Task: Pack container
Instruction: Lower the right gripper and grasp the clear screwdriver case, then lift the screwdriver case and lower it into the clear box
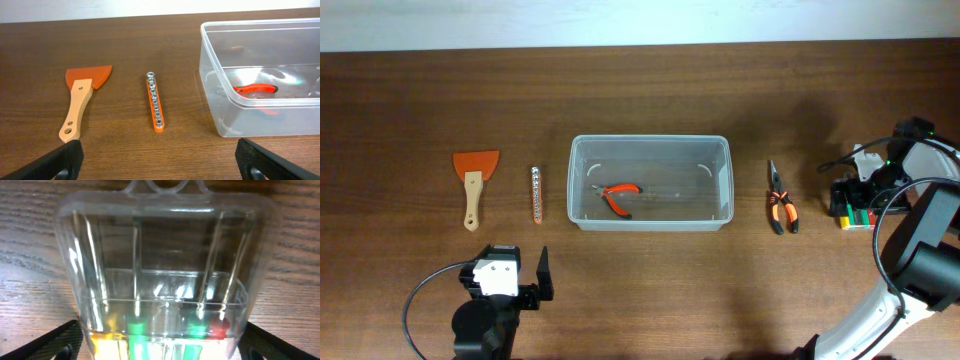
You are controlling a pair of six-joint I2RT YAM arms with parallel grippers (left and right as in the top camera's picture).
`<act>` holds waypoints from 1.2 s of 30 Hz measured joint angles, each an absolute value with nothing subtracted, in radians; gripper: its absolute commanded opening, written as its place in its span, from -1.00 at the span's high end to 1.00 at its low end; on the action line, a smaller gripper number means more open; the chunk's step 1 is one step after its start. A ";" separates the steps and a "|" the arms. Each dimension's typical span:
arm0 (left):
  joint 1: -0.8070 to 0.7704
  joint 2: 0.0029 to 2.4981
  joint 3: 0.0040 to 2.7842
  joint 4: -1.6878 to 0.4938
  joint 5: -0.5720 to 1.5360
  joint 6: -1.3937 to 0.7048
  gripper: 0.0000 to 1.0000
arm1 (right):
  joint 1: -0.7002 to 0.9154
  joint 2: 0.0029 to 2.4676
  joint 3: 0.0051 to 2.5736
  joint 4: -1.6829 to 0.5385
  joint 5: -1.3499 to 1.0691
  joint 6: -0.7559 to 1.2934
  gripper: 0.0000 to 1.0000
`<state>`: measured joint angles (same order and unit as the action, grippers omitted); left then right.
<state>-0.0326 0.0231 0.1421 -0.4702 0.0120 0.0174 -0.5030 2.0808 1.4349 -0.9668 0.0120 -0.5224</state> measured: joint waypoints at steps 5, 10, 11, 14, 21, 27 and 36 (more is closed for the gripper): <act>-0.033 0.023 0.142 -0.470 0.012 0.017 -0.98 | -0.503 2.081 1.435 -0.967 0.015 -0.521 -0.59; -0.033 0.023 0.142 -0.470 0.012 0.017 -0.98 | -0.503 2.081 1.435 -0.967 0.015 -0.520 -0.49; -0.033 0.023 0.142 -0.470 0.012 0.017 -0.98 | -0.503 2.081 1.435 -0.967 0.015 -0.520 -0.49; -0.033 0.023 0.142 -0.470 0.012 0.018 -0.98 | -0.503 2.081 1.435 -0.968 0.015 -0.519 -0.49; -0.033 0.023 0.142 -0.470 0.012 0.017 -0.98 | -0.503 2.083 1.443 -0.980 0.015 -0.508 -0.35; -0.033 0.023 0.142 -0.470 0.012 0.017 -0.98 | -0.503 2.084 1.485 -1.011 0.015 -0.497 -0.15; -0.033 0.023 0.142 -0.470 0.012 0.017 -0.98 | -0.503 2.086 1.509 -1.029 0.015 -0.496 -0.13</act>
